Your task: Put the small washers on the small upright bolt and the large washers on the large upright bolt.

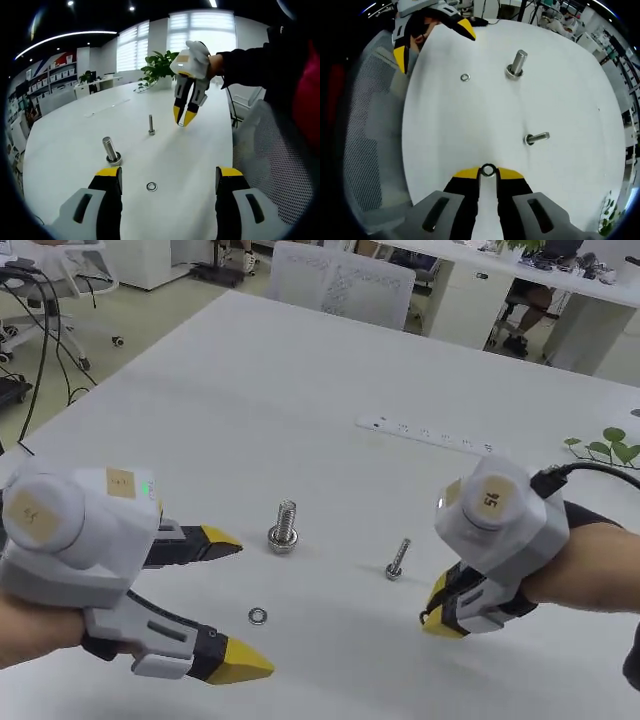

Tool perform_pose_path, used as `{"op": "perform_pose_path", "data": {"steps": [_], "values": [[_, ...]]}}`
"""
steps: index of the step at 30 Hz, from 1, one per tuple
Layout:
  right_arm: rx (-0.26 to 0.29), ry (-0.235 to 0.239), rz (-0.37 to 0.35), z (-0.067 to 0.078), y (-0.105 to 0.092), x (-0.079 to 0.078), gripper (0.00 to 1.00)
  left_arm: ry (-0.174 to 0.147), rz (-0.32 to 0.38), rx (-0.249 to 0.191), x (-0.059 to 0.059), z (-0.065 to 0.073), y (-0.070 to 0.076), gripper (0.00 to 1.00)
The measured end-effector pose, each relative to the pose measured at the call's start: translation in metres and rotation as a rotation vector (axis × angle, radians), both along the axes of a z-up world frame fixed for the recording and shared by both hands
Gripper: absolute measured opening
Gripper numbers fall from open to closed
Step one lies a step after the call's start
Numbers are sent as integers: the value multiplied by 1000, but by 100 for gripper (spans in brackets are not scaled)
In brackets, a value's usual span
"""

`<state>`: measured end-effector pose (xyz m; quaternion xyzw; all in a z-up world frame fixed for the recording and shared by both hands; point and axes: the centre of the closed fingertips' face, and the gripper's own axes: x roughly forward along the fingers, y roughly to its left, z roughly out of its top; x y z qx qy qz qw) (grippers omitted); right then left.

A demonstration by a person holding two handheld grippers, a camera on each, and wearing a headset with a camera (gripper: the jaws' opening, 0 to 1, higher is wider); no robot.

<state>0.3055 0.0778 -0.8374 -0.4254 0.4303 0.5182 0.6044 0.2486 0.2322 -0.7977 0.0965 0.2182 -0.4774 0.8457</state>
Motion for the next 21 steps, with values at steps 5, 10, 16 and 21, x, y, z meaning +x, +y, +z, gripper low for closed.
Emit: {"op": "perform_pose_path", "data": {"steps": [5,10,16,21], "values": [[5,-19,-19,9,-6,9,14,-4,-14,-4,6,3,-7,76],[7,-35,-31,16,-13,17,14,-2,-32,0,8,4,-12,76],[5,-54,-33,27,-14,26,14,-2,-46,1,13,9,-20,76],[16,-68,-24,34,-9,34,14,-2,-53,2,18,10,-24,76]]}}
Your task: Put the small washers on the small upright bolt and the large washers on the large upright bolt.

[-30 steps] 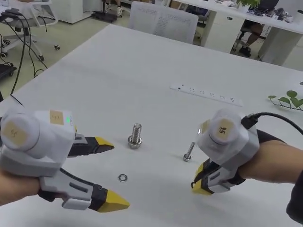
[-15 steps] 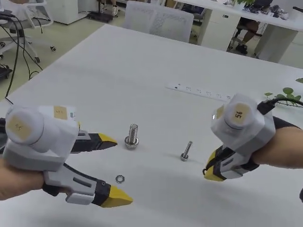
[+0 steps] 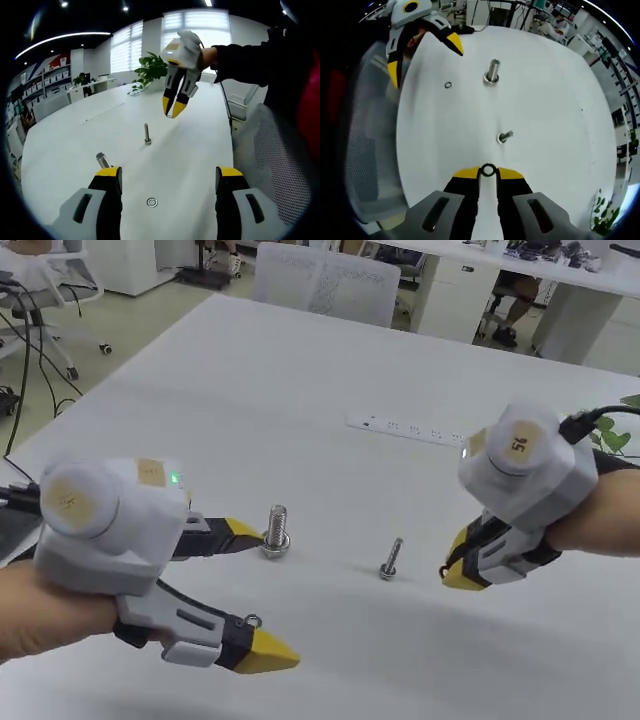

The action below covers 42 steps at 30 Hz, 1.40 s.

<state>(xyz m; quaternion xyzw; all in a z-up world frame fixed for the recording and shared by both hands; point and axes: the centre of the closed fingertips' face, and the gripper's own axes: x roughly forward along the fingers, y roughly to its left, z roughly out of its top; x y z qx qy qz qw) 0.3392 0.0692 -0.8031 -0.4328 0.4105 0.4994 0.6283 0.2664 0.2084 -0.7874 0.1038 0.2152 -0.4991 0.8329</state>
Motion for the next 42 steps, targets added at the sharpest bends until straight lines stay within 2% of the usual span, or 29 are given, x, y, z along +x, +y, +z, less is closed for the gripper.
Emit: {"op": "perform_pose_path", "data": {"steps": [9,20,24,29,42], "values": [[1,-26,48,15,15,12,14,10,6,-1,4,-5,-3,76],[-20,-23,98,17,28,23,14,10,33,-16,7,-8,1,76],[-38,-18,117,13,32,27,14,12,42,-18,7,-10,3,76],[-56,1,134,4,38,41,14,9,46,-25,7,-9,4,76],[-93,40,157,-9,42,36,14,3,42,-26,3,-8,5,75]]}}
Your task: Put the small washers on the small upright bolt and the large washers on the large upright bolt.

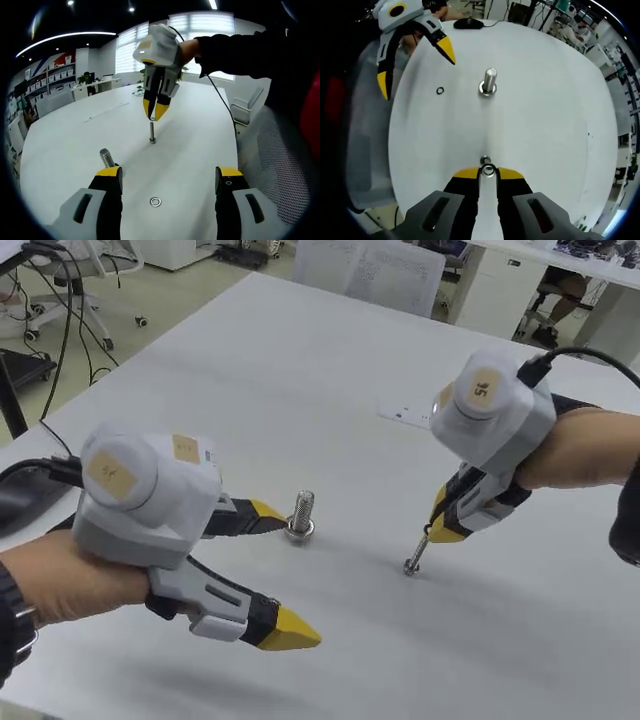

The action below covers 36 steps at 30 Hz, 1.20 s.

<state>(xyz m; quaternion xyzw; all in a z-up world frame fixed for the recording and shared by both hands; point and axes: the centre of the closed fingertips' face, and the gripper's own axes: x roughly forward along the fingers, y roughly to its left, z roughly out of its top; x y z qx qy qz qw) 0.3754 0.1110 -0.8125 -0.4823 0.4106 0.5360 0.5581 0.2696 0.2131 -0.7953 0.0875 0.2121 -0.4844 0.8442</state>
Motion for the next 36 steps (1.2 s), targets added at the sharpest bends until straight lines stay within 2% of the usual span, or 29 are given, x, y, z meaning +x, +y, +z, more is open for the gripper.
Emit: {"op": "perform_pose_path", "data": {"steps": [21,27,36], "values": [[-10,27,-10,-9,3,-5,14,6,1,2,-3,-2,3,75],[-11,38,-16,-15,3,-4,14,8,3,1,-3,-2,4,75],[-24,57,-23,-33,3,-6,14,12,6,6,-3,-3,5,75]]}}
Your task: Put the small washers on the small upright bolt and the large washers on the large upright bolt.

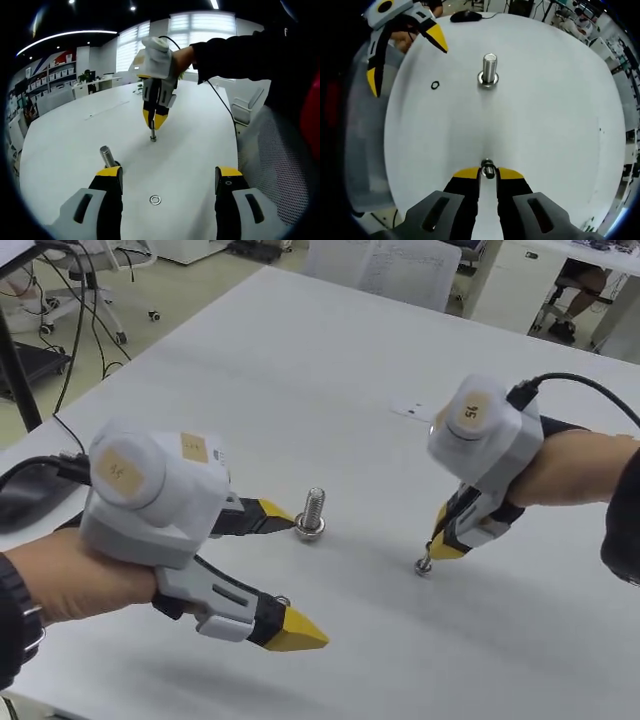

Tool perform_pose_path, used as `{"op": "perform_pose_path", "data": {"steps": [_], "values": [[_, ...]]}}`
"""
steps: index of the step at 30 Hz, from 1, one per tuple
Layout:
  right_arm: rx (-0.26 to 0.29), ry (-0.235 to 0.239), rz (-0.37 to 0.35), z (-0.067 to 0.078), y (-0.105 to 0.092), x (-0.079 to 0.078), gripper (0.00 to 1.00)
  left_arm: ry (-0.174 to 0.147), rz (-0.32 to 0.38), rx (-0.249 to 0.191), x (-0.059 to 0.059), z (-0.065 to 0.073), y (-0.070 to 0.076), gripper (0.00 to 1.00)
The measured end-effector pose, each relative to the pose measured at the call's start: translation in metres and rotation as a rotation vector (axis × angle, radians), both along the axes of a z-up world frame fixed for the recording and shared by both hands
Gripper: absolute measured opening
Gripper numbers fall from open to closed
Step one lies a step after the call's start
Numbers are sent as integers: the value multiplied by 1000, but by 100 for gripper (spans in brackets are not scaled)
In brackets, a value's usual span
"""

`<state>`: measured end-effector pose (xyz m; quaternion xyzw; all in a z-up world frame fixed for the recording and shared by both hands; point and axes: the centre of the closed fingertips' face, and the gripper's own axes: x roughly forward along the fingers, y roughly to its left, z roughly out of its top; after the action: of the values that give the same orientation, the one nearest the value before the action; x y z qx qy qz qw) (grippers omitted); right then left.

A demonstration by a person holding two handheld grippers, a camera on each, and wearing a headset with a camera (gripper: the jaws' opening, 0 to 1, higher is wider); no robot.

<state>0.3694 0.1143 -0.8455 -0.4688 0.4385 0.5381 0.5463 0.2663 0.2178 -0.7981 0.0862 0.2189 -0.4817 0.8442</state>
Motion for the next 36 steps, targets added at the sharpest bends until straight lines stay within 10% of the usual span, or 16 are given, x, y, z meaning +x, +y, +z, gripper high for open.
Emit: {"op": "perform_pose_path", "data": {"steps": [36], "values": [[-15,29,-9,-21,1,-4,17,3,5,3,3,0,-1,75]]}}
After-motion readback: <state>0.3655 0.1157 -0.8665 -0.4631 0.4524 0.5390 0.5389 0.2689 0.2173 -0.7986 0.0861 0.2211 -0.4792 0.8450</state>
